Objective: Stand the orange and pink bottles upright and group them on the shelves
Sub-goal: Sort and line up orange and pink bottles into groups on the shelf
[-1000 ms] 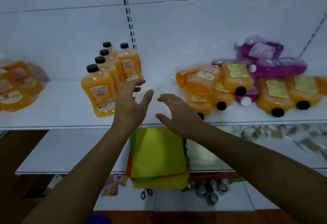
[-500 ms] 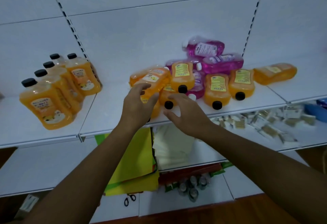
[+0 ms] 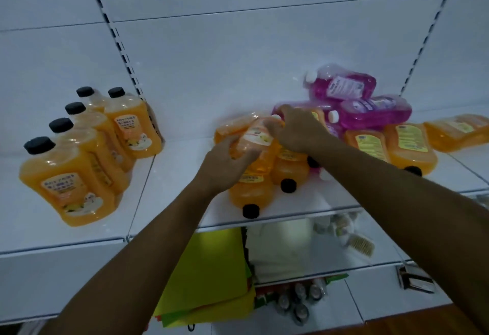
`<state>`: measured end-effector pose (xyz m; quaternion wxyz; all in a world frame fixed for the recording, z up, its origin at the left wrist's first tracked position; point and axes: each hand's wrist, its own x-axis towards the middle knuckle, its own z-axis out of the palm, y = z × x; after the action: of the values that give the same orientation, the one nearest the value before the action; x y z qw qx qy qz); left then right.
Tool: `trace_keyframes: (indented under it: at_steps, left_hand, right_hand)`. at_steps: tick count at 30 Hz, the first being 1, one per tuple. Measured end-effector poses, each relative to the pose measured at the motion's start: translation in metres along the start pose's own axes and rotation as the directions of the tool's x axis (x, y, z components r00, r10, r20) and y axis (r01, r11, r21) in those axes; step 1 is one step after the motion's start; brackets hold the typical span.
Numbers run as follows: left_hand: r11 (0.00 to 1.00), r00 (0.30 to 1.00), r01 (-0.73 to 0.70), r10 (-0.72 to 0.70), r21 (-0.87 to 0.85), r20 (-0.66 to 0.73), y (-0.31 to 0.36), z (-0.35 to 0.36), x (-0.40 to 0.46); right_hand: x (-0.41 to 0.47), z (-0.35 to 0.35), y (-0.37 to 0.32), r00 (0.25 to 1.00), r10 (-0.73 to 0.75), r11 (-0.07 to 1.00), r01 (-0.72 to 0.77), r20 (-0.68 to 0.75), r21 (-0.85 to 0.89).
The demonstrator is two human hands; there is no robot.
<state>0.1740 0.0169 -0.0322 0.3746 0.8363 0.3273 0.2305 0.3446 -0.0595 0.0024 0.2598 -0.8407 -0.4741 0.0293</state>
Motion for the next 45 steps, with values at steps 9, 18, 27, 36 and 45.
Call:
trace_keyframes:
  at_steps: [9,18,27,36,45]
  left_hand:
    - [0.968,0.997,-0.015,0.035,-0.252,0.075,-0.007,-0.007,0.005]
    - [0.904,0.995,-0.017,-0.025,-0.427,-0.092,0.004,-0.023,-0.054]
    - [0.862,0.926,0.094,-0.260,-0.499,-0.274,-0.028,-0.061,-0.171]
    - [0.912,0.876,0.074,-0.253,-0.404,-0.410,-0.083,-0.149,-0.271]
    - [0.948,0.822,0.103,-0.252,-0.302,-0.510,-0.180,-0.277,-0.326]
  right_hand:
    - [0.018,0.009,-0.012,0.995,0.074,0.997,-0.072,0.072,-0.033]
    - [-0.017,-0.001,-0.043,0.995,-0.061,0.961,0.081,-0.083,0.265]
    - [-0.098,0.034,-0.126,0.924,-0.370,0.794,0.368,-0.096,0.484]
    - [-0.155,0.093,-0.264,0.796,-0.605,0.668,0.486,0.030,0.563]
    - [-0.177,0.165,-0.417,0.722,-0.689,0.574,0.485,0.069,0.660]
